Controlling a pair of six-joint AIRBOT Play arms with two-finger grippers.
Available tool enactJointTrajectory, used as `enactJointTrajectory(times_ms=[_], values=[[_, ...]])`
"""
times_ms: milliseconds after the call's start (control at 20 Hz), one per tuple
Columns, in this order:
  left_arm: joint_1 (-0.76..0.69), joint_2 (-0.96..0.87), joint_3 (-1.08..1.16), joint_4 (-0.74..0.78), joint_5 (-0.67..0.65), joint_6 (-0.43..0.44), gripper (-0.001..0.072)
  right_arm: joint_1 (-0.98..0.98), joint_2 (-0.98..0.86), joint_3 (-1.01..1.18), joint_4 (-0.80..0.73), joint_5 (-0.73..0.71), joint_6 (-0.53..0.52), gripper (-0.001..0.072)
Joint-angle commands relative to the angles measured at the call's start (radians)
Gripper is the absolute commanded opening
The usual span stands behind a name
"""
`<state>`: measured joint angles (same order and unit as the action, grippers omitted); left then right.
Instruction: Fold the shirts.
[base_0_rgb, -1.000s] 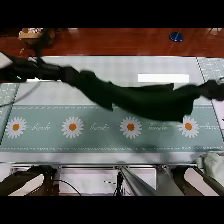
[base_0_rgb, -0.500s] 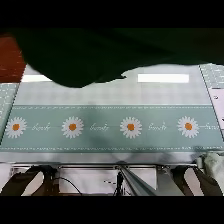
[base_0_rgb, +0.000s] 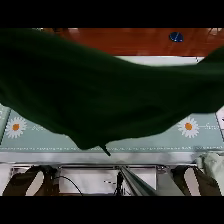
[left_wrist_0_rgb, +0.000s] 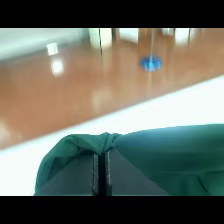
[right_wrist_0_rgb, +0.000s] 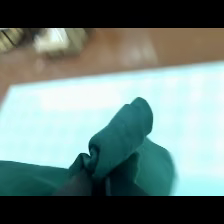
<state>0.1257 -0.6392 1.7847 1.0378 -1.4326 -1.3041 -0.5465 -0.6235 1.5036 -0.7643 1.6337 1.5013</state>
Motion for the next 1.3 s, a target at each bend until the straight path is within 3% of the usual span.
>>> enactJointTrajectory(times_ms=[0, 200, 450, 600, 800, 950, 1250], values=[[0.001, 0.014, 0.002, 0.03, -0.238, -0.135, 0.0031, 0.008, 0.057, 0.001, -0.238, 0.22, 0.04, 0.0036], [0.001, 0.017, -0.012, 0.03, -0.372, -0.21, 0.0031, 0.008, 0.09, 0.0, -0.282, 0.222, 0.067, 0.0035], [0.0, 0.016, -0.256, 0.101, -0.356, -0.15, 0.0031, 0.008, 0.039, -0.198, -0.281, 0.221, 0.081, 0.0035], [0.0, 0.007, -0.497, 0.09, -0.168, -0.117, 0.0032, 0.008, 0.007, -0.379, -0.286, 0.161, 0.06, 0.0035], [-0.004, -0.076, -0.713, 0.009, 0.165, -0.032, 0.0032, 0.008, -0.121, -0.449, -0.266, -0.114, 0.047, 0.0035], [-0.046, -0.207, -0.755, -0.085, 0.307, 0.031, 0.0033, 0.025, -0.276, -0.448, -0.179, -0.253, 0.009, 0.0036], [-0.202, -0.467, -0.755, -0.142, 0.569, 0.126, 0.0033, 0.323, -0.566, -0.448, -0.187, -0.564, -0.016, 0.0036]])
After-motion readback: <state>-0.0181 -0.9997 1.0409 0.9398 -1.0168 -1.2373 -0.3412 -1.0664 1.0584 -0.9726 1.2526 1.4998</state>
